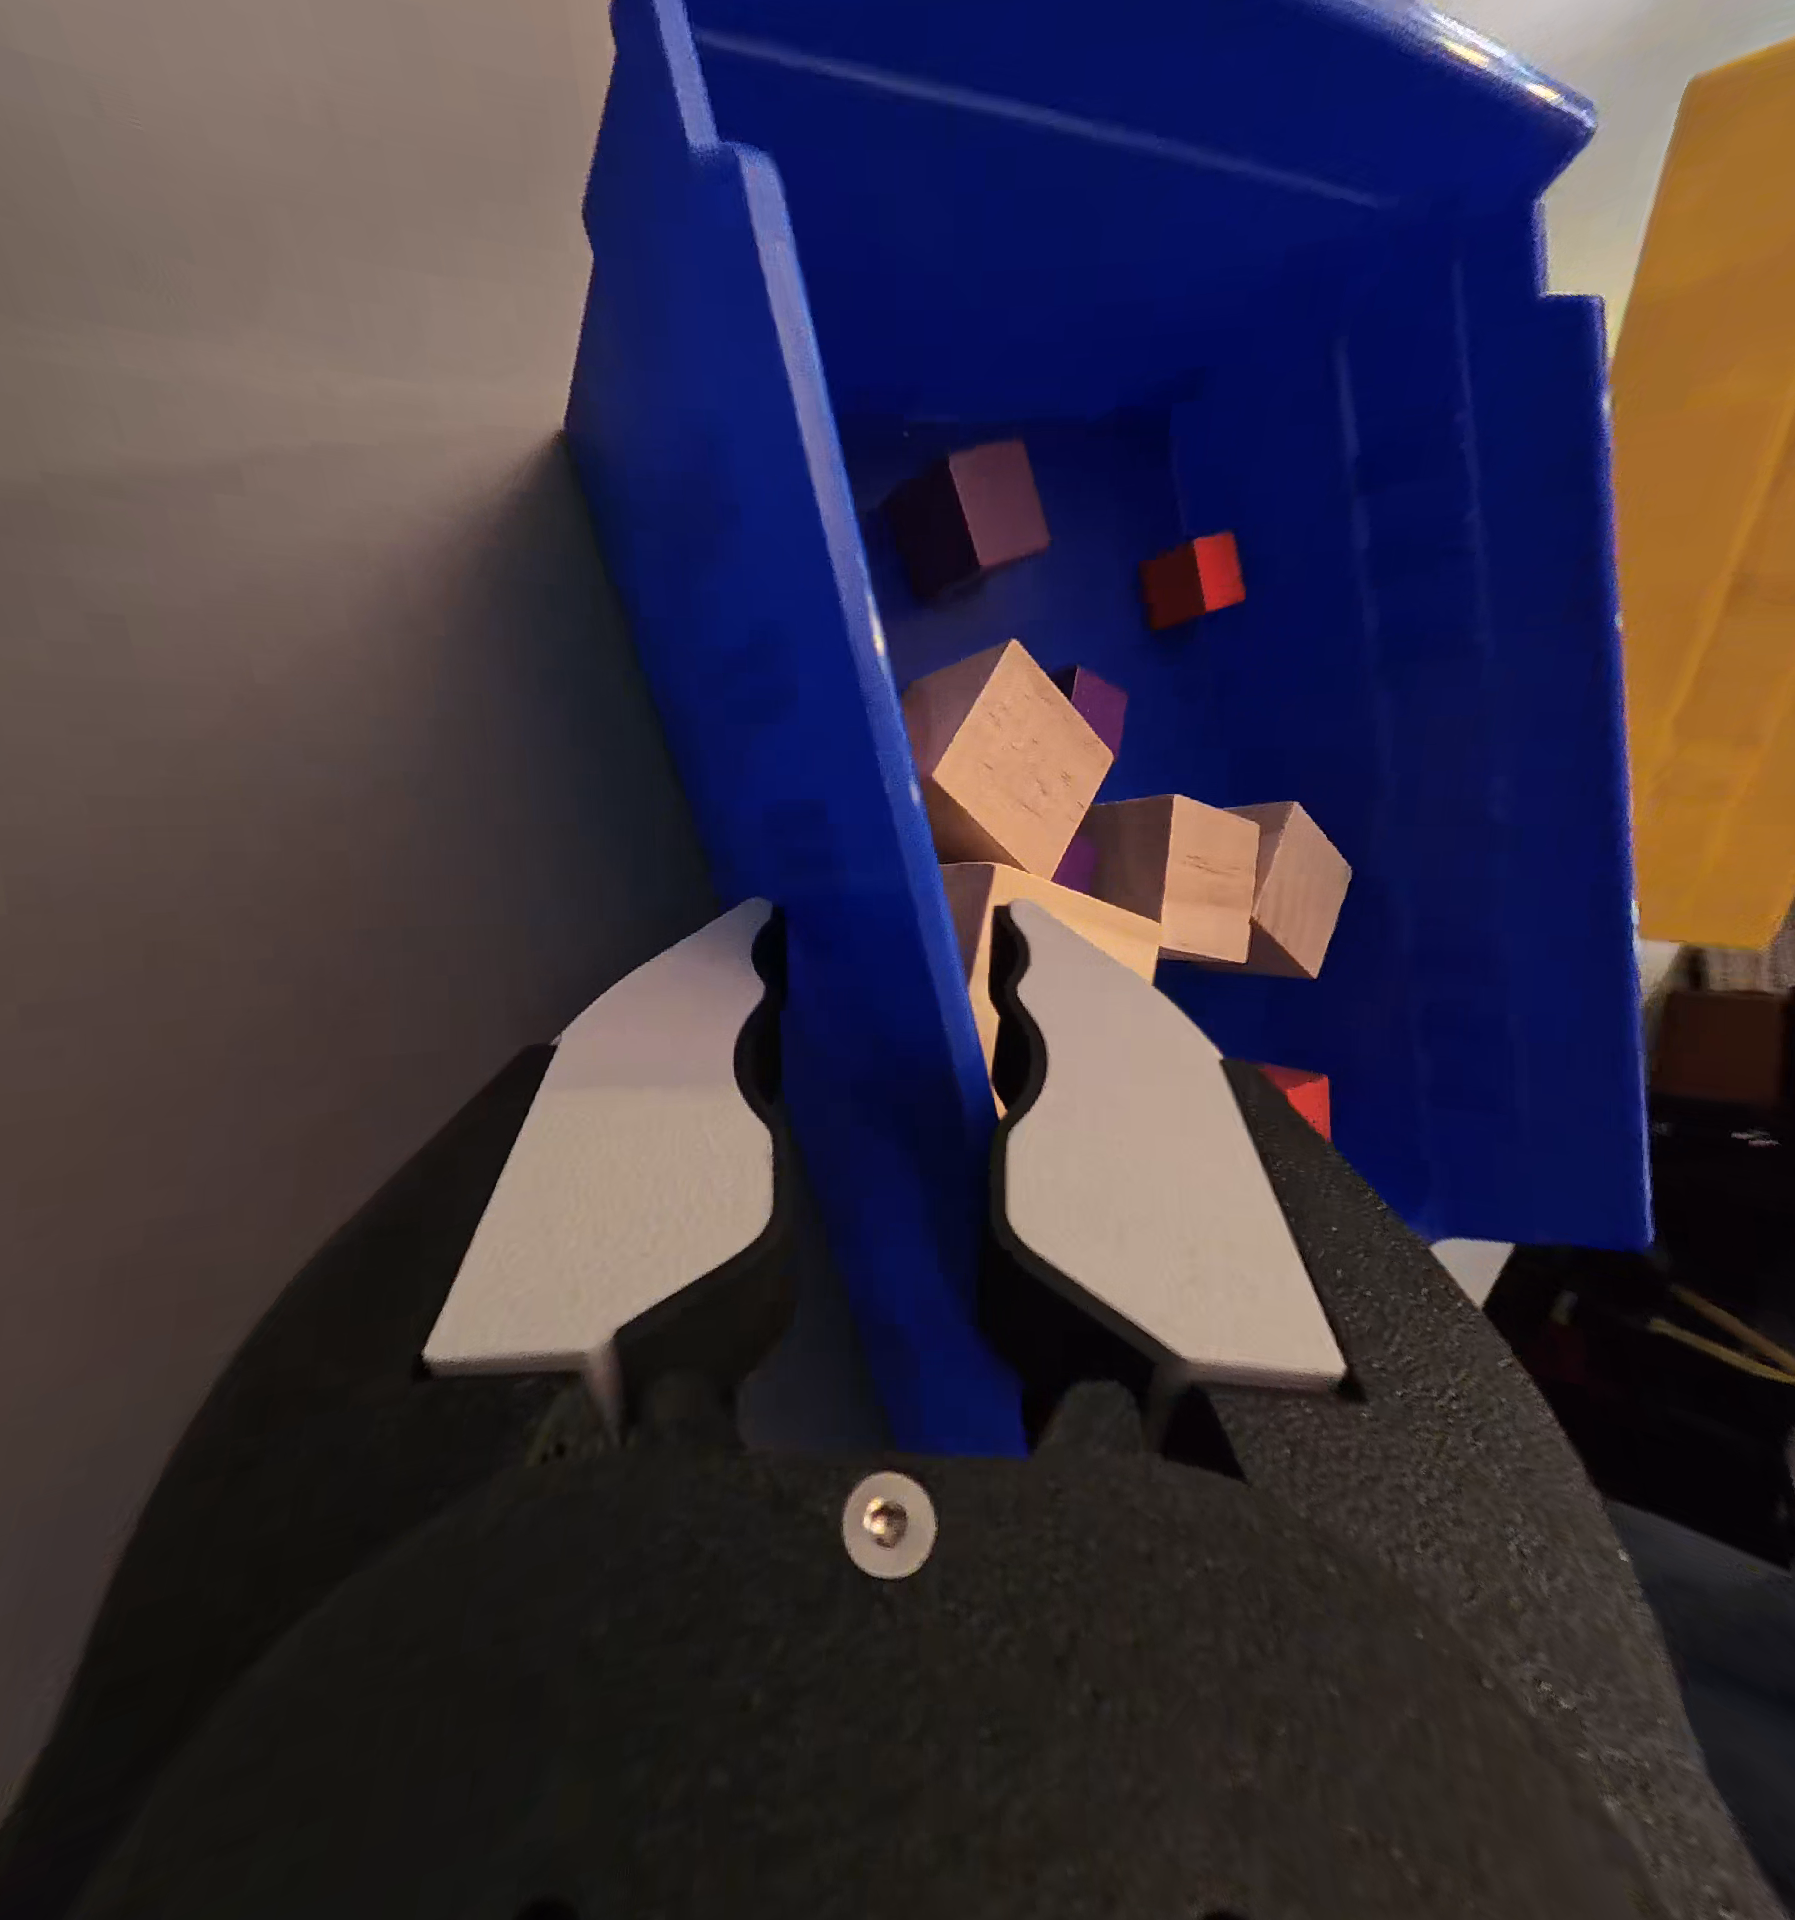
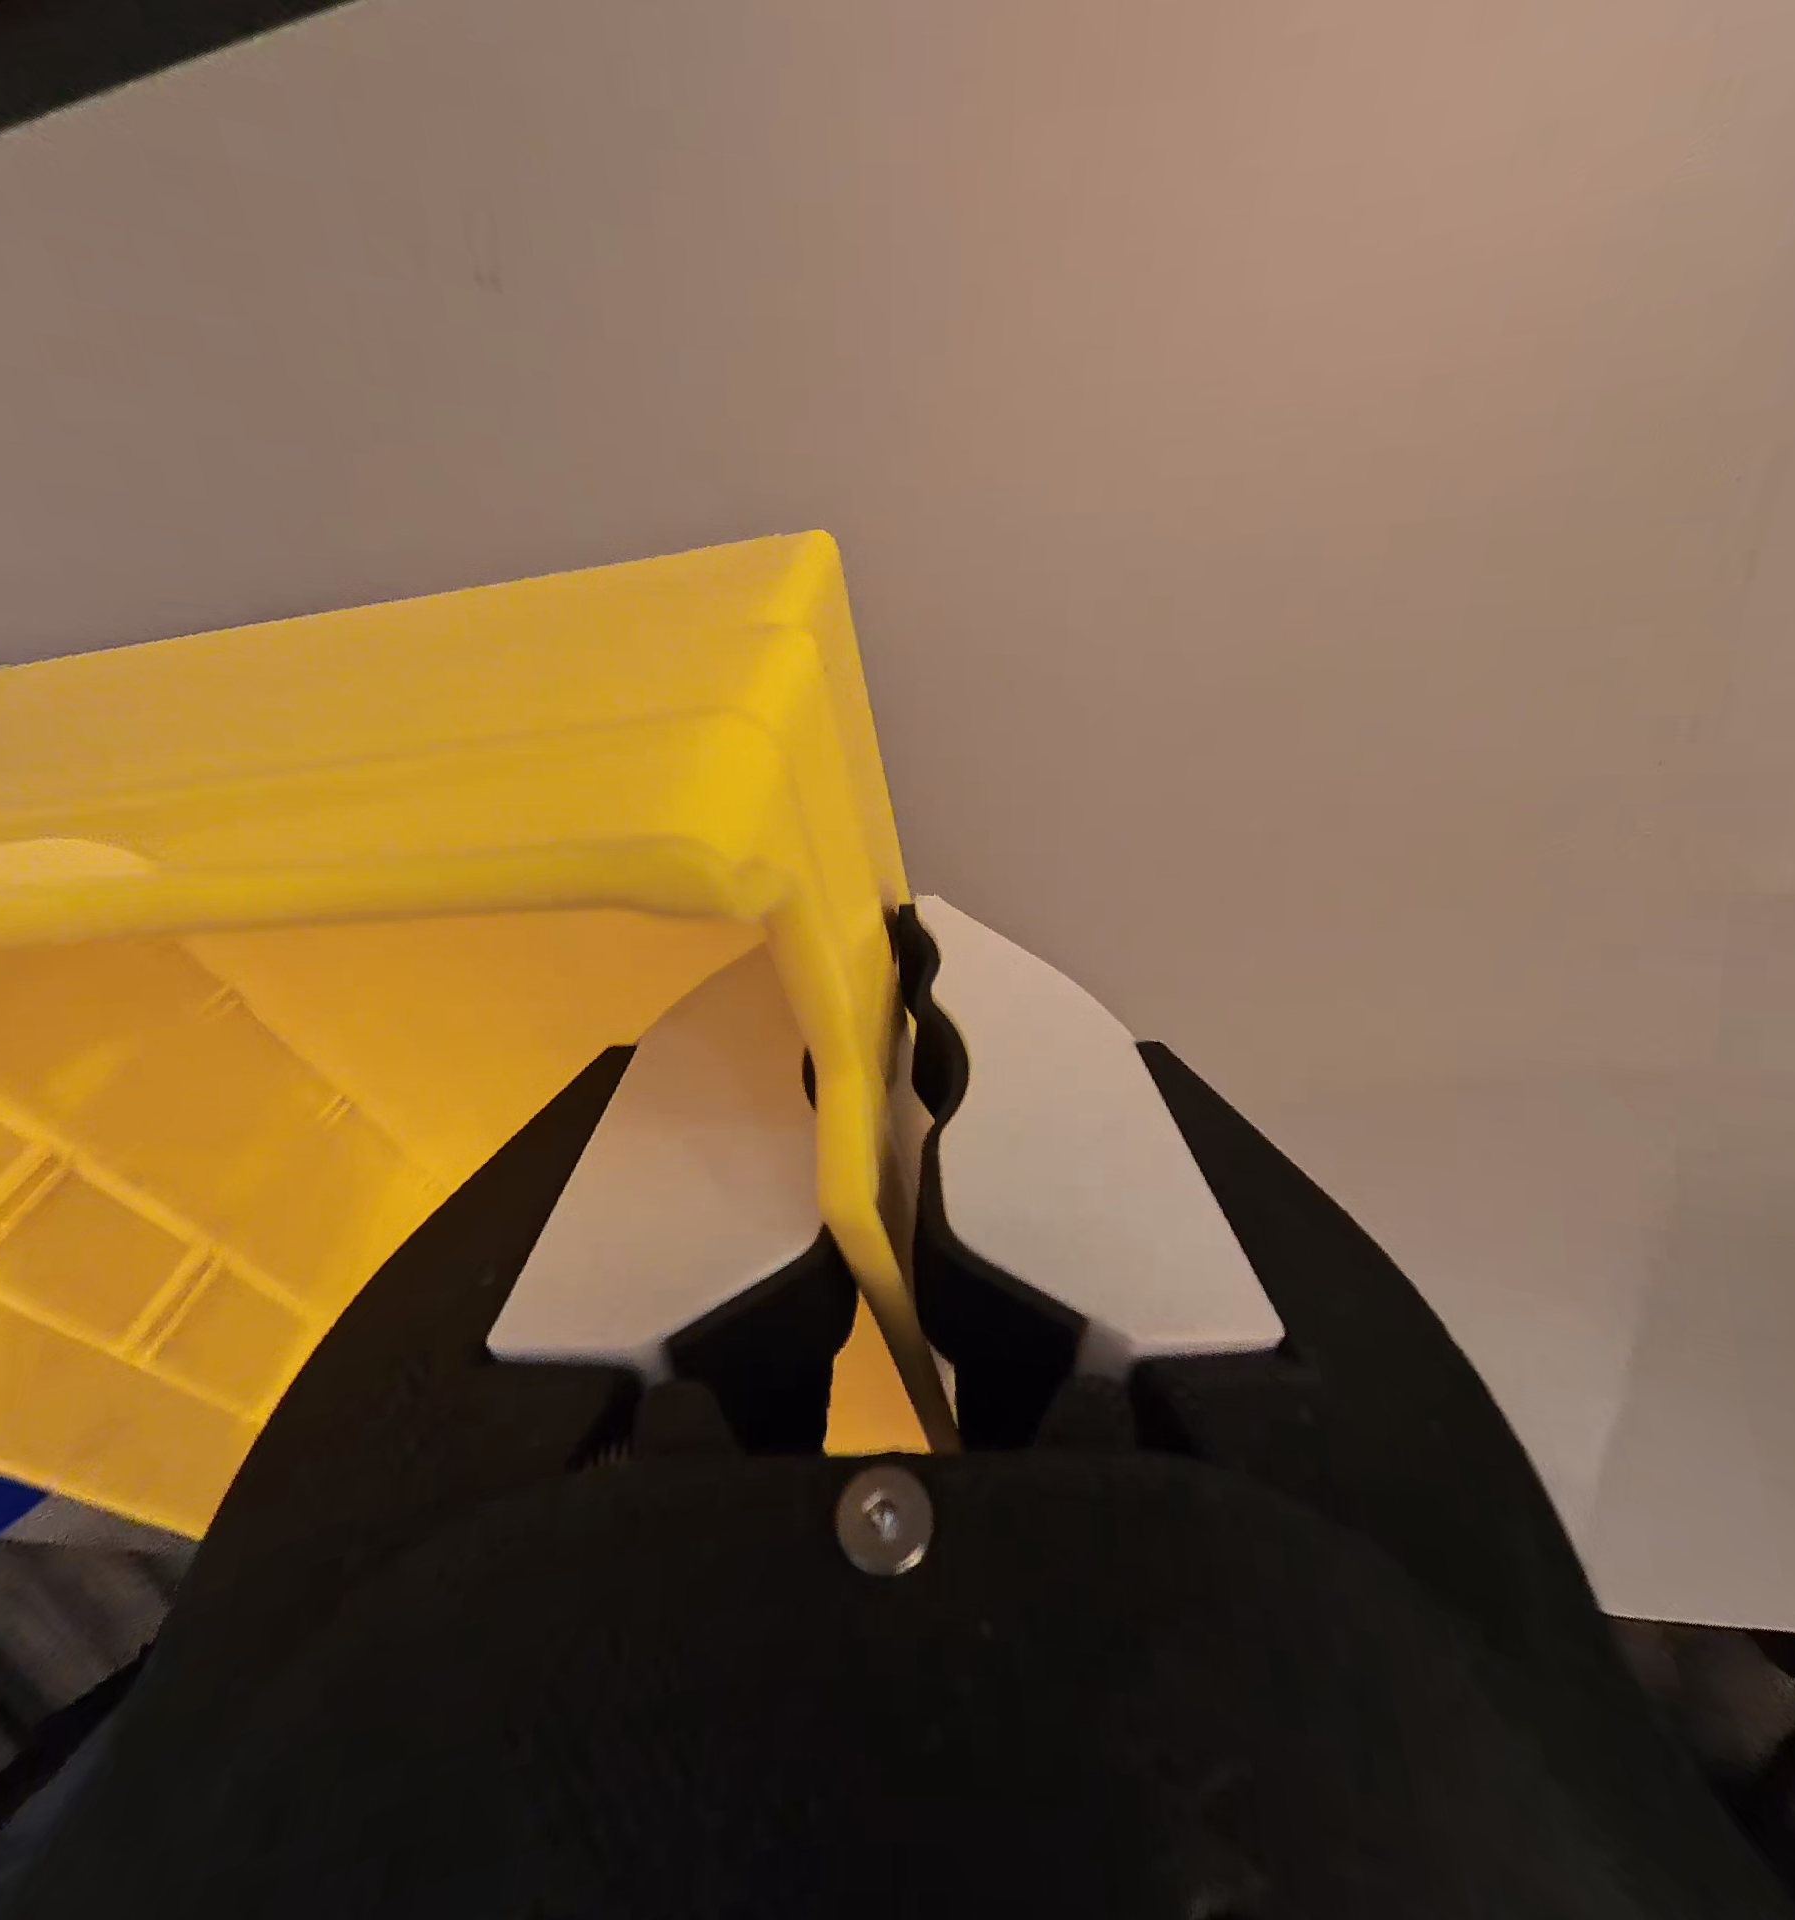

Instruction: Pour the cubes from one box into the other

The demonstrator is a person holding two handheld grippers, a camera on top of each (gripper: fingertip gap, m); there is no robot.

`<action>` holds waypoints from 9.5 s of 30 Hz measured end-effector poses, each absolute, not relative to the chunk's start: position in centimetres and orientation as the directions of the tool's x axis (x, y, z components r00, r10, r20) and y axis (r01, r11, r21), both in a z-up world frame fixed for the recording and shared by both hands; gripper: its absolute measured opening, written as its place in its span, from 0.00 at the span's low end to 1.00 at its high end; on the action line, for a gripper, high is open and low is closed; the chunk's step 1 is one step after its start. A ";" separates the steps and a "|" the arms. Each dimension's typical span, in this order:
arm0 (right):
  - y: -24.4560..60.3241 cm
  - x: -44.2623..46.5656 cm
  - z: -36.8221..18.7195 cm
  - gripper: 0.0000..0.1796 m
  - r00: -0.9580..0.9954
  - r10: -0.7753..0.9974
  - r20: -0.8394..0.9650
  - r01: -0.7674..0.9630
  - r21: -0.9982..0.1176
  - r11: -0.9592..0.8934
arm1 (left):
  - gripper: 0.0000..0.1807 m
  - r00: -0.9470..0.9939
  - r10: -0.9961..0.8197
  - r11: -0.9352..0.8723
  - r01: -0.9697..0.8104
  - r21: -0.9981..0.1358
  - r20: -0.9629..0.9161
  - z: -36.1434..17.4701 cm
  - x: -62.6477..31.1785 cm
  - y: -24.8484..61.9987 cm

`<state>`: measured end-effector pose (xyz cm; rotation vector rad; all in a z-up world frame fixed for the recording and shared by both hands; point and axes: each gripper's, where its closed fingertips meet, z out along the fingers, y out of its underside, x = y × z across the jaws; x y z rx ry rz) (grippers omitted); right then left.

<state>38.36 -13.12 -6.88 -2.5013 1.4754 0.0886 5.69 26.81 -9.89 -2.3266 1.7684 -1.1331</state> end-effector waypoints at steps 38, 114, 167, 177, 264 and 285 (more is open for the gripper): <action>-0.3 35.8 2.7 0.19 0.734 -0.676 -0.058 -0.413 -0.828 -0.378 | 0.05 0.524 -0.803 -0.596 -0.701 -0.390 0.285 -10.2 -9.8 45.6; 6.8 19.6 14.2 0.24 0.861 -0.448 0.241 0.279 -0.960 0.018 | 0.19 0.316 -0.815 -0.568 -0.269 -0.777 0.486 1.3 -11.3 48.6; 11.3 18.7 5.5 0.24 0.916 -0.354 0.189 0.052 -0.931 -0.361 | 0.03 0.537 -0.839 -0.534 -0.778 -0.330 0.092 -9.3 -11.3 46.3; 18.5 7.9 -0.9 0.25 0.978 -0.097 -0.183 -0.206 -0.819 -0.536 | 0.04 0.399 -0.912 -0.409 -0.868 -0.282 0.096 -9.5 -7.2 40.5; -6.2 37.9 8.4 0.03 0.558 -0.804 0.206 -0.559 -0.622 -0.548 | 0.04 -0.097 -0.969 -0.050 -0.823 -0.565 0.227 3.7 29.0 10.2; -5.7 33.9 14.0 0.02 0.379 -0.833 0.404 -0.010 -0.898 -0.440 | 0.04 -0.157 -0.969 -0.135 -0.303 -0.944 0.189 6.9 28.2 10.9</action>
